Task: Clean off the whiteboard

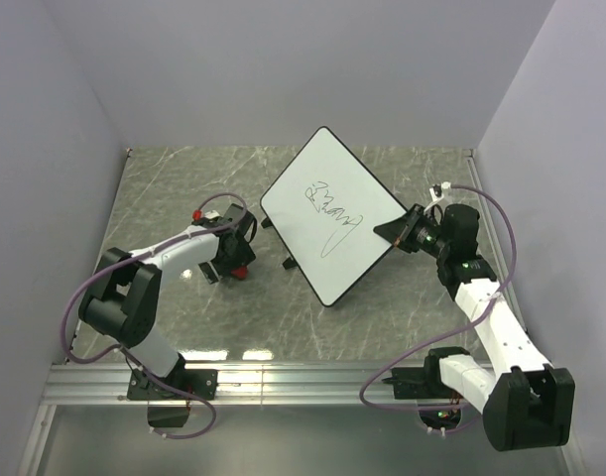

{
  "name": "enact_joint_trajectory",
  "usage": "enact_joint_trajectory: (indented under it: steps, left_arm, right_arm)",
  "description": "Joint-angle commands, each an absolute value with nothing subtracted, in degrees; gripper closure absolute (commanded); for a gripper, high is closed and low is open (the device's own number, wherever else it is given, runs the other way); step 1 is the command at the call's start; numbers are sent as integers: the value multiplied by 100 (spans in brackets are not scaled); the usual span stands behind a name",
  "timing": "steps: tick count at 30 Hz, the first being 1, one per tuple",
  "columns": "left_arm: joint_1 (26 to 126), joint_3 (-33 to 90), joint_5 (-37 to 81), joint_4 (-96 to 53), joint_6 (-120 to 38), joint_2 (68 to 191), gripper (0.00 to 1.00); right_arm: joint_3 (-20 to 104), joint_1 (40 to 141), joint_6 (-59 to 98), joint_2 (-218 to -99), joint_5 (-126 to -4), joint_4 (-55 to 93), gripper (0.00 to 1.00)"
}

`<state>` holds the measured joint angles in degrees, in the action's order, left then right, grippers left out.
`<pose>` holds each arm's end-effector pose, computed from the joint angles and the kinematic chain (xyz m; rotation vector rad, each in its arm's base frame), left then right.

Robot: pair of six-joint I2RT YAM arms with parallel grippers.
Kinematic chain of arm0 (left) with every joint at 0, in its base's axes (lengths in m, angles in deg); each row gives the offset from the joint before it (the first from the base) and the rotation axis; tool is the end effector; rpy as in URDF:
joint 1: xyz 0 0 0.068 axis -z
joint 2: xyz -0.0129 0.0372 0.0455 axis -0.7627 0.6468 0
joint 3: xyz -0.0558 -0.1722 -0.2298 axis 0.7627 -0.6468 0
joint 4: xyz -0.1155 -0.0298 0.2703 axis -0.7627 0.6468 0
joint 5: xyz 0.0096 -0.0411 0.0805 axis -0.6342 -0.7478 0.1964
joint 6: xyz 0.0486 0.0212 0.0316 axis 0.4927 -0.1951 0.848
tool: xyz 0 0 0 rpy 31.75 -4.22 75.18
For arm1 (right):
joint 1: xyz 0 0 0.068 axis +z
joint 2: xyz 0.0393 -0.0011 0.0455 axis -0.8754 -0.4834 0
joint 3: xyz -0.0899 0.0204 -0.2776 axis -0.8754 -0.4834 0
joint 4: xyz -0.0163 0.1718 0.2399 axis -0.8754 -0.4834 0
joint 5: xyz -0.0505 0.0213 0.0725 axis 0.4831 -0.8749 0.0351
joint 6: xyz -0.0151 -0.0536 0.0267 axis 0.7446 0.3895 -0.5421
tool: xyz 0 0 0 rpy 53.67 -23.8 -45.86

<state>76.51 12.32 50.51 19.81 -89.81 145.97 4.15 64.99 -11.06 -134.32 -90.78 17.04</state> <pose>0.2964 -0.1316 0.1680 -0.8365 2.5734 0.1047 0.2524 0.0430 0.2768 0.1769 2.0107 1.0364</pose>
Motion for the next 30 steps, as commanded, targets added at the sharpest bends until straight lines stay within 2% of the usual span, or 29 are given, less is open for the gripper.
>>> enact_joint_trajectory:
  steps: [1,4,15,20,24,25,30]
  left_arm:
    - [7607,1258,5018,2003,-9206,14619,14]
    - [7589,1249,4903,1862,-9188,14716,18]
    - [7413,1416,4797,1633,-8960,15147,41]
    - [7422,1337,4753,1677,-8942,14990,43]
    - [7422,1407,4789,1966,-8898,14709,38]
    - [7422,1390,4806,2019,-8889,14473,32]
    - [7413,1372,5017,2441,-8959,13786,16]
  right_arm:
    - [689,6593,-859,-13555,-9240,1346,100]
    - [750,6593,-850,-13635,-9249,1354,100]
    - [847,6593,-780,-13723,-9248,1249,100]
    - [830,6593,-754,-13679,-9205,1222,100]
    - [812,6593,-762,-13679,-9196,1214,100]
    - [803,6593,-762,-13670,-9196,1222,100]
    - [742,6593,-824,-13679,-9213,1301,100]
